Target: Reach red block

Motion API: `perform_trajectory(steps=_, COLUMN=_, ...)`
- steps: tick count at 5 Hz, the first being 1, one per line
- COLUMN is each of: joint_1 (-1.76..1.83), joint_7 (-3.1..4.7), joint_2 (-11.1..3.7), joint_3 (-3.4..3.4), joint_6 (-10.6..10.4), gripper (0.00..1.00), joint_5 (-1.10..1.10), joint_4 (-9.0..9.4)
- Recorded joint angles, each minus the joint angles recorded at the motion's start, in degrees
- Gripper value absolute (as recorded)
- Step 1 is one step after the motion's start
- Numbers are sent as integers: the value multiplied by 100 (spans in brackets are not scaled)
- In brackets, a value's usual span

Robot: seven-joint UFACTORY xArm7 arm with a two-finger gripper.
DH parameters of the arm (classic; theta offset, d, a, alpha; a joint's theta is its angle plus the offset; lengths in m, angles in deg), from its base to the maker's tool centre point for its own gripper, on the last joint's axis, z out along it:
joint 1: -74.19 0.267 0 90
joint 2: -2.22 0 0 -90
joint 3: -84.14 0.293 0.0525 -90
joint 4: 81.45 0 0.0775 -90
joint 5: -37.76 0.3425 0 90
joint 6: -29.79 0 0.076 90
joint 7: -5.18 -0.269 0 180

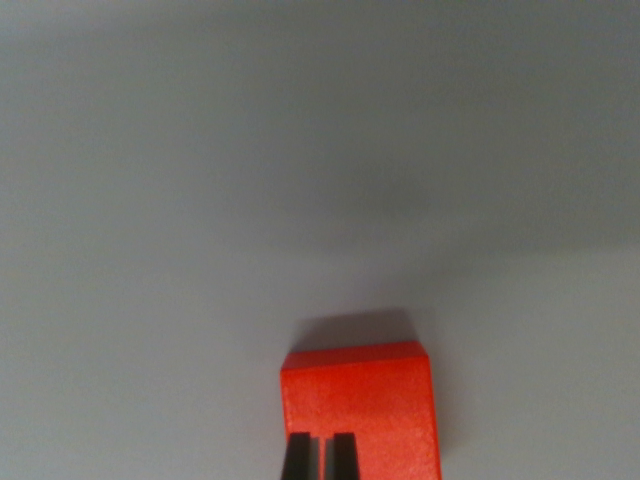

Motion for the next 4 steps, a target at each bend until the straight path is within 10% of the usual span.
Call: perform_trajectory(steps=4, joint_1=-45, joint_7=47, joint_2=-158, joint_3=-8, joint_6=-314, gripper=0, joint_5=5, joint_4=156)
